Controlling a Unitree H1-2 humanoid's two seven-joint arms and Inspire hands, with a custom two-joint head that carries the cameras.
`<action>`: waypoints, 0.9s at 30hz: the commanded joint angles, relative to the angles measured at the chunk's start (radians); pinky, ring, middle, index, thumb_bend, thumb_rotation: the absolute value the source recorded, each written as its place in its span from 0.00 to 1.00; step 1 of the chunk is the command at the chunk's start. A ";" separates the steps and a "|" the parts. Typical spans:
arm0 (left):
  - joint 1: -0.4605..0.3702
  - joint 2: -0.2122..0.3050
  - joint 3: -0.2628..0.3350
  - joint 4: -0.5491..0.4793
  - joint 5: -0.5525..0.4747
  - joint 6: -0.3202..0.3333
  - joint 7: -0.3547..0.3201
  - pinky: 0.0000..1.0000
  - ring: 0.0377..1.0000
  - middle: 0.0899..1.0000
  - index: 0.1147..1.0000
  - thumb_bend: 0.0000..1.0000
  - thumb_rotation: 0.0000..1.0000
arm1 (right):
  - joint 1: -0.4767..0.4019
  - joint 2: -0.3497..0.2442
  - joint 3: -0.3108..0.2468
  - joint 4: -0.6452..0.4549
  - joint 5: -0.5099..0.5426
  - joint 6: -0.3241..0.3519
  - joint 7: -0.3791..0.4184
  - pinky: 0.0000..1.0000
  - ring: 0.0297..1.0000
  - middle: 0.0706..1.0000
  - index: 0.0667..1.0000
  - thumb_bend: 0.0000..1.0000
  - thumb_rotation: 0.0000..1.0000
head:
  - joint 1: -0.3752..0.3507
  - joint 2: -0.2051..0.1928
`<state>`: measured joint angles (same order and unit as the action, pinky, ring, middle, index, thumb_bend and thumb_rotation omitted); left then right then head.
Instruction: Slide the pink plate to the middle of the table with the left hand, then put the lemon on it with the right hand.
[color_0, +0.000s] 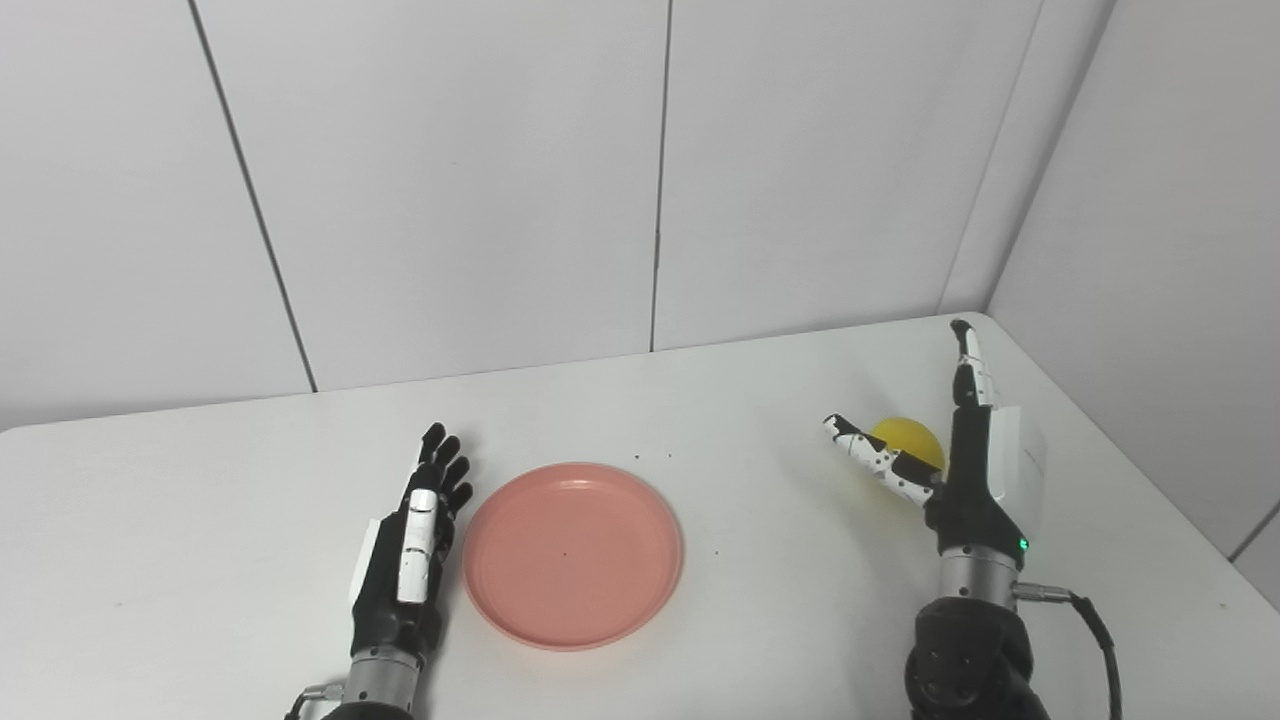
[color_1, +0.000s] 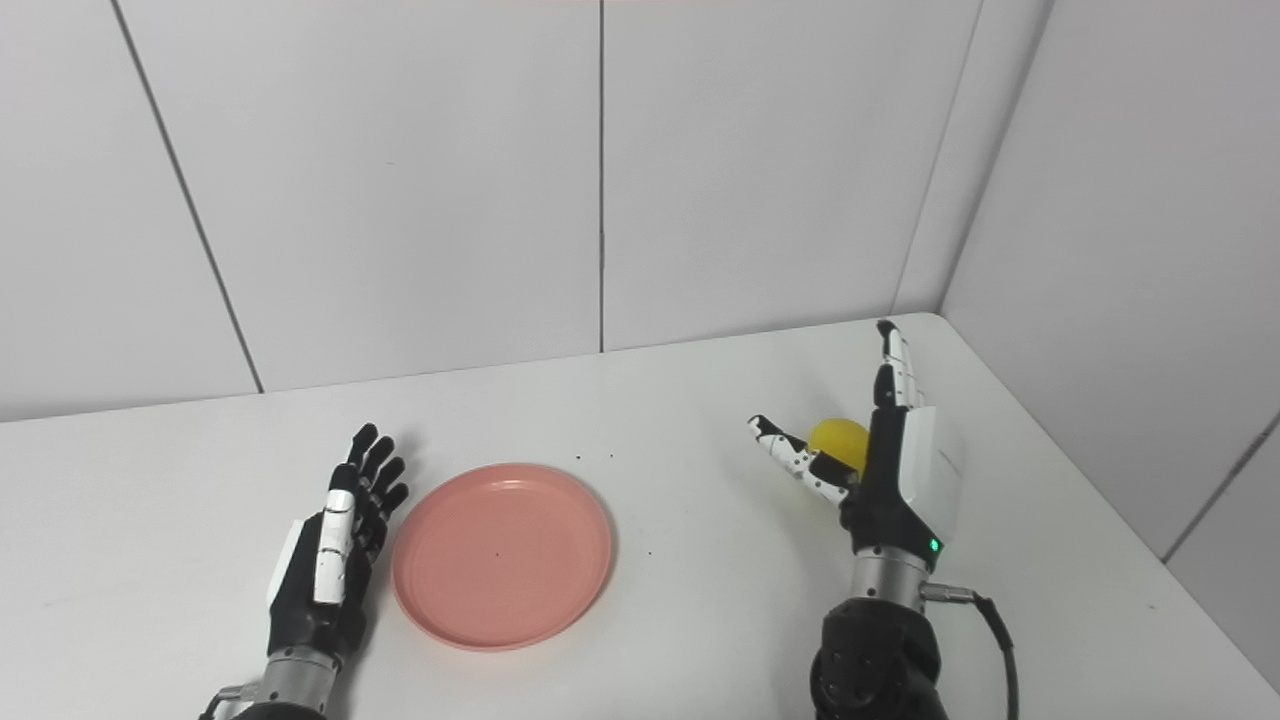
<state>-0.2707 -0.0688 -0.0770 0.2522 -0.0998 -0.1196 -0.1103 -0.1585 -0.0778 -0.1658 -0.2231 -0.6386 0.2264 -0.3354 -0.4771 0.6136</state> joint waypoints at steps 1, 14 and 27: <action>0.039 0.024 0.017 0.037 -0.019 -0.006 -0.024 0.99 0.99 1.00 1.00 0.64 1.00 | -0.010 -0.028 -0.010 -0.040 -0.009 -0.004 -0.009 0.81 0.89 0.91 0.91 0.81 0.36 | -0.011 0.005; 0.036 0.039 0.021 0.013 -0.039 0.020 -0.036 0.99 0.99 1.00 1.00 0.63 1.00 | 0.023 -0.141 -0.009 -0.045 -0.077 0.206 0.144 0.81 0.91 0.92 0.93 0.88 0.31 | -0.085 0.018; 0.043 0.043 0.030 -0.003 -0.049 0.026 -0.046 0.99 0.99 1.00 1.00 0.64 1.00 | -0.031 -0.184 0.017 0.089 -0.021 0.214 0.196 0.73 0.83 0.87 0.86 0.93 0.30 | -0.087 0.028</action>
<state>-0.2648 -0.0470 -0.0567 0.2240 -0.1421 -0.0875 -0.1424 -0.1545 -0.2375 -0.1499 -0.1219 -0.6676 0.4561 -0.1305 -0.5645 0.6427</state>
